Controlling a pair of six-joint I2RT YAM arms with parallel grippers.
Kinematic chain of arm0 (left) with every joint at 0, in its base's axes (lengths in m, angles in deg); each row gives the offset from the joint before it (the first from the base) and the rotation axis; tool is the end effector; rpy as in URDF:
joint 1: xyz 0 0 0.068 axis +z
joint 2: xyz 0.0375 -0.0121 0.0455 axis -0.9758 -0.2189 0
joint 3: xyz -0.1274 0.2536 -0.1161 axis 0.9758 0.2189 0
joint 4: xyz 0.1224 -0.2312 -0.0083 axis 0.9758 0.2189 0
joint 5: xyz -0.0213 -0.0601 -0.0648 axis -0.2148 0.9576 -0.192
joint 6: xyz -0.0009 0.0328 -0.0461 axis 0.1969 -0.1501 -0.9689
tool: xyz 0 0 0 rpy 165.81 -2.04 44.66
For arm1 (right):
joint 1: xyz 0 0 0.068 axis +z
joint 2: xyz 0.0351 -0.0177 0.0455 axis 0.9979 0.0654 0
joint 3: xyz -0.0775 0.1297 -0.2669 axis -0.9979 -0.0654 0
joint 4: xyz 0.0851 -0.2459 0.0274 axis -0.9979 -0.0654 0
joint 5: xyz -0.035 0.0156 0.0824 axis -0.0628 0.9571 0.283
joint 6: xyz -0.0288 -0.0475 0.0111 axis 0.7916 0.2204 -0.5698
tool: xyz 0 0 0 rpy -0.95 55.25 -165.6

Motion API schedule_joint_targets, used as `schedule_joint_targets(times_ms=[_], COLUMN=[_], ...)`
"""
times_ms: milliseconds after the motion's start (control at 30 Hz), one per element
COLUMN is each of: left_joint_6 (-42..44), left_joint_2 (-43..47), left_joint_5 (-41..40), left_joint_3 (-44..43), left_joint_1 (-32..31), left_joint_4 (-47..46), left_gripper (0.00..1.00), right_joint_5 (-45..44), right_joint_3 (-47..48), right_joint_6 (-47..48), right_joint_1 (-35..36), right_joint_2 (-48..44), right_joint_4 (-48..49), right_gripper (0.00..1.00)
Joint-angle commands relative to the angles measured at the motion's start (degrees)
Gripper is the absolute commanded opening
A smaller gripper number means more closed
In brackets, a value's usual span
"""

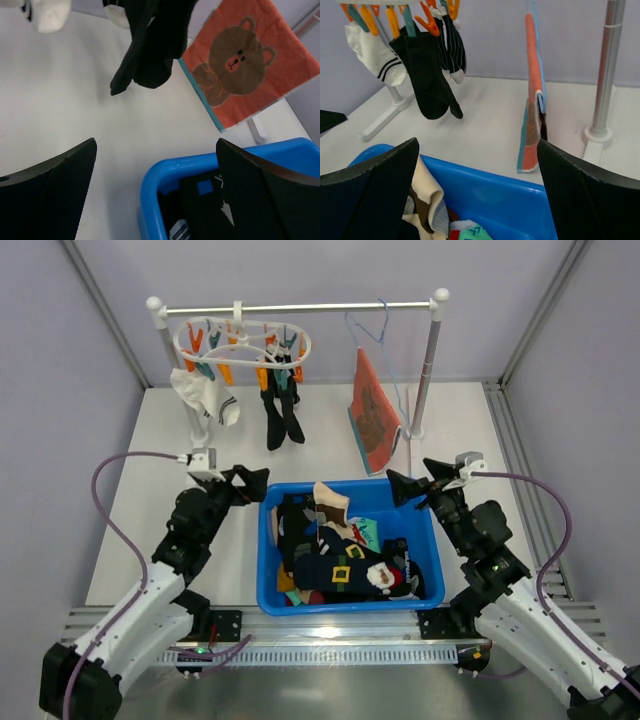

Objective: Remove the socks clipped to the hanger

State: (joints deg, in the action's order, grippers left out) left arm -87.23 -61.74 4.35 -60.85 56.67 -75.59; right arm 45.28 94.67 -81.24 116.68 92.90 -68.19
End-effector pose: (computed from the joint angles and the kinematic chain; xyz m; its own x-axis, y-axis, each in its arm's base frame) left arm 0.1440 -0.0508 0.2805 -0.1898 -0.4301 -0.8826 0.2089 0.8607 -0.4643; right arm 0.1085 0.0571 0.3105 0.0350 0.2342 -0.9716 -0.3915 0.8977 0.2022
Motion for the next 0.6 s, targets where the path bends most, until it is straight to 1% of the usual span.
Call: schedule_joint_targets(times_ms=[0, 67, 100, 167, 200, 233, 567], left_joint_6=[5.4, 6.3, 6.7, 8.5, 9.2, 9.5, 12.4], left_joint_2=[-9.1, -14.5, -19.3, -24.1, -28.1, -29.8, -47.8], left_joint_5=[-7.7, -9.7, -10.8, -12.7, -14.3, -14.7, -19.6], left_joint_3=[-4.7, -8.6, -9.9, -13.2, -14.0, -15.7, -24.3], left_joint_1=[-5.1, -5.2, -5.2, -5.2, -5.2, -5.2, -5.0], left_joint_4=[-12.3, -14.0, -14.9, -17.4, -18.4, -20.2, -27.2], left_gripper=[1.00, 1.00, 1.00, 0.99, 1.00, 1.00, 0.99], right_joint_5=[-3.5, -5.9, -6.8, -8.2, -8.2, -8.2, -9.0], right_joint_3=[5.1, 6.9, 7.5, 8.7, 8.8, 8.9, 8.7], right_joint_6=[3.2, 4.9, 5.6, 6.8, 6.9, 6.9, 8.0], right_joint_1=[5.0, 9.4, 11.1, 13.4, 15.1, 15.5, 19.3], right_joint_2=[2.8, 5.5, 6.4, 7.9, 8.8, 9.2, 9.1], right_joint_4=[4.3, 4.9, 5.0, 5.4, 5.7, 6.3, 6.0], right_gripper=[0.99, 1.00, 1.00, 1.00, 1.00, 1.00, 1.00])
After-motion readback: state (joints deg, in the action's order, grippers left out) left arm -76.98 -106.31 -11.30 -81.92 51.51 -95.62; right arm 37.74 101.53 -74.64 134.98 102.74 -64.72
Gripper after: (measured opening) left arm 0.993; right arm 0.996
